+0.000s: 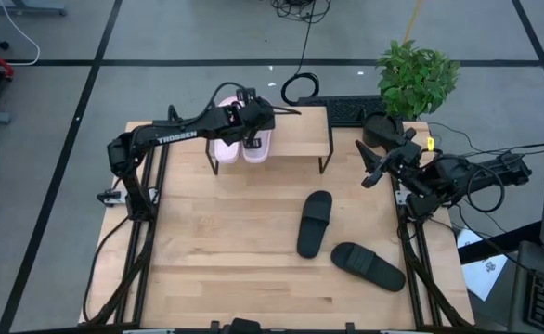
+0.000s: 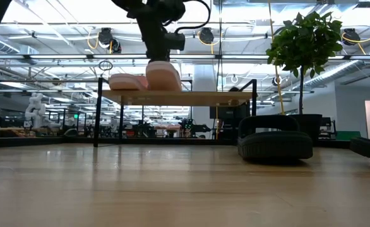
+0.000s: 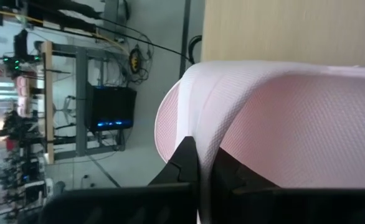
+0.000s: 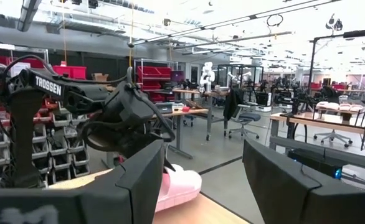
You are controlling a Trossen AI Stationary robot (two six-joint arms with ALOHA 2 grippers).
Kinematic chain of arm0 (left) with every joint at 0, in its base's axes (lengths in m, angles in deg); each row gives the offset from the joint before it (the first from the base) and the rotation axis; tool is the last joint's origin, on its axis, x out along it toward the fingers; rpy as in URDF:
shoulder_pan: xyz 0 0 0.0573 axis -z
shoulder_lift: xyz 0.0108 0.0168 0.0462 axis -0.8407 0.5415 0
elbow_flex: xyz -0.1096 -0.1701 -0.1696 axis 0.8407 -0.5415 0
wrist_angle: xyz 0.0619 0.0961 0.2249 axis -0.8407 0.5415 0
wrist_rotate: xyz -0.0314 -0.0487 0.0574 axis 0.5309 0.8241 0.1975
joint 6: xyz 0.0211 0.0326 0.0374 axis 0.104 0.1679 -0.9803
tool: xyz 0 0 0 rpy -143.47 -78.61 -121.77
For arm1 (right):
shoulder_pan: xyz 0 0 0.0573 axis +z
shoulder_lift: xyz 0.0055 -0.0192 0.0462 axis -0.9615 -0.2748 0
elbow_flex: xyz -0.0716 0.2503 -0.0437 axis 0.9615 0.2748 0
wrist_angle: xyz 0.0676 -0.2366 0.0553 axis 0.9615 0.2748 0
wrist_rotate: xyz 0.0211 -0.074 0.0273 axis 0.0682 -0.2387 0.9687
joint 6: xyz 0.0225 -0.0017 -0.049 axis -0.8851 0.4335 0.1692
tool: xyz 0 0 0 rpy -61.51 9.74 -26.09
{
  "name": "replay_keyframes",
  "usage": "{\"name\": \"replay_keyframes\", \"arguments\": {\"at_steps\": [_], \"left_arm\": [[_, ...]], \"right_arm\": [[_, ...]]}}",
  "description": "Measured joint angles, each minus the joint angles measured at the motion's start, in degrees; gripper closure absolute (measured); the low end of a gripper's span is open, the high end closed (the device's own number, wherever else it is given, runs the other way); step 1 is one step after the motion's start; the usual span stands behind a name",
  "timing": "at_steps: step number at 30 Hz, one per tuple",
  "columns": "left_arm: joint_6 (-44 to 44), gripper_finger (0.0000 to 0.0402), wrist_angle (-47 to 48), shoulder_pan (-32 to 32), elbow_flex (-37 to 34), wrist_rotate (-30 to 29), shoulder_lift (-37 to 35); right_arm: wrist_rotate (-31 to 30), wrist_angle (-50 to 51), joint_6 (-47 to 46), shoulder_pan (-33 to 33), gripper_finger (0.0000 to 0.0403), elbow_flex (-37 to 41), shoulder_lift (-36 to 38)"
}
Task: Pick and place slides into the shelf
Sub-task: Put the pink slide on the shelf
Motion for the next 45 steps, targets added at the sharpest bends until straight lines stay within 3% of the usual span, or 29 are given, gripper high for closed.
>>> {"name": "replay_keyframes", "arguments": {"at_steps": [45], "left_arm": [[1.6,0.0401,3.2,-1.3,0.0,2.6,0.0]], "right_arm": [[0.0,-2.8,2.6,0.0,0.0193,0.0,0.0]]}}
